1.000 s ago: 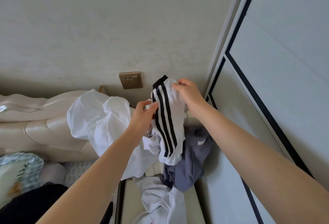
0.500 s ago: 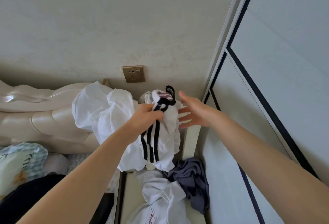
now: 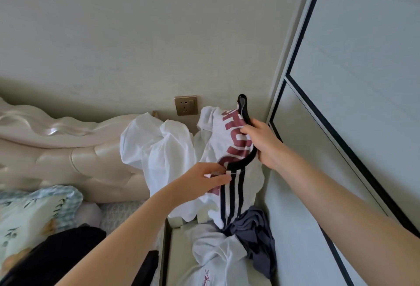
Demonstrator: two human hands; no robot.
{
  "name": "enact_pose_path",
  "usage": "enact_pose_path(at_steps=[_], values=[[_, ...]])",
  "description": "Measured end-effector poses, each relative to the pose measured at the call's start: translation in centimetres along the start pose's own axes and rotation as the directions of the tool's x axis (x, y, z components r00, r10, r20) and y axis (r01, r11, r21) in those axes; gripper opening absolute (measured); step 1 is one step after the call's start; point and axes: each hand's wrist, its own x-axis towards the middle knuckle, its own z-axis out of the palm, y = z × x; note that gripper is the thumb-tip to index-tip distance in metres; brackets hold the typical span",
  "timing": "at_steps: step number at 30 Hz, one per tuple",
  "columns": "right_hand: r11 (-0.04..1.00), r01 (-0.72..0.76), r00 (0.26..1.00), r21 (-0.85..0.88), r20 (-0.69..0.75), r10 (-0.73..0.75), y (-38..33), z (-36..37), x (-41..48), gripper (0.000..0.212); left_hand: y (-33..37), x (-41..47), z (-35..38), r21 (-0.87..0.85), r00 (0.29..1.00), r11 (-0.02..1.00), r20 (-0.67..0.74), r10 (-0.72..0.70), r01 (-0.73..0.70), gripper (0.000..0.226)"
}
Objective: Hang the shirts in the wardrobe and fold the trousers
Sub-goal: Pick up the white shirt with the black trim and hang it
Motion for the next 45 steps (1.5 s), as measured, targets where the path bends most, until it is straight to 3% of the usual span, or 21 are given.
enact_pose_path(at_steps=[4,7,10,12,14,17,21,23,26,27,29,32,35,39,45], values=[[0.989,0.134,0.99,-0.056,0.056,-0.131,-2.0,1.1,-5.9,0.025,0.4,-3.7,-1.0,0.003,0.997,1.0,-0.081,0.004,-0.004,0.032],[0.974,0.185,0.98,-0.13,0.099,-0.173,-2.9,2.1,-10.5,0.029,1.7,-6.5,-2.5,0.001,0.966,0.999,-0.255,0.046,-0.047,0.029],[0.964,0.207,0.974,-0.166,0.132,-0.186,-3.2,2.9,-14.8,0.031,4.1,-9.2,-3.8,0.03,0.865,0.983,-0.471,0.173,-0.181,0.01],[0.96,0.21,0.972,-0.184,0.142,-0.186,-3.5,3.0,-17.6,0.025,5.5,-10.9,-4.2,0.099,0.805,0.959,-0.525,0.276,-0.265,0.018],[0.956,0.209,0.969,-0.208,0.175,-0.173,-3.5,3.0,-20.0,0.017,6.9,-12.6,-4.1,0.129,0.82,0.939,-0.46,0.341,-0.319,0.036],[0.953,0.189,0.968,-0.236,0.205,-0.141,-2.9,2.7,-23.1,0.021,8.2,-14.8,-3.0,0.133,0.895,0.937,-0.278,0.348,-0.323,0.051],[0.952,0.185,0.965,-0.243,0.228,-0.129,-2.0,2.4,-26.4,0.013,8.5,-17.4,-0.4,0.213,0.958,0.943,-0.079,0.276,-0.254,0.027],[0.954,0.18,0.957,-0.239,0.269,-0.113,-1.4,1.9,-27.9,0.015,7.9,-18.3,0.8,0.187,0.977,0.963,-0.04,0.207,-0.196,0.028],[0.956,0.159,0.934,-0.247,0.351,-0.065,-0.1,0.9,-29.8,0.018,6.8,-19.7,1.9,0.12,0.985,0.985,-0.112,0.134,-0.12,0.039],[0.955,0.151,0.934,-0.256,0.354,-0.053,0.4,0.5,-30.3,0.026,6.6,-20.3,2.3,0.095,0.982,0.989,-0.142,0.122,-0.11,0.037],[0.927,0.199,0.932,-0.317,0.354,-0.079,1.4,0.0,-31.0,0.019,6.7,-21.7,3.4,0.086,0.975,0.991,-0.187,0.117,-0.103,0.028],[0.781,0.309,0.914,-0.542,0.397,-0.086,3.6,0.0,-31.9,0.016,6.9,-23.7,5.6,0.123,0.957,0.988,-0.261,0.125,-0.095,0.018],[0.705,0.289,0.908,-0.647,0.419,0.013,6.8,0.0,-33.2,0.015,6.9,-25.8,8.5,0.191,0.959,0.98,-0.263,0.11,-0.06,0.026],[0.655,0.294,0.919,-0.696,0.395,0.007,10.1,-0.1,-34.9,0.025,6.3,-28.5,12.0,0.138,0.934,0.989,-0.345,0.094,-0.049,0.034],[0.628,0.241,0.961,-0.74,0.272,-0.049,12.9,-1.7,-36.7,0.019,6.8,-31.9,13.8,0.024,0.911,0.996,-0.403,0.086,-0.083,0.031]])
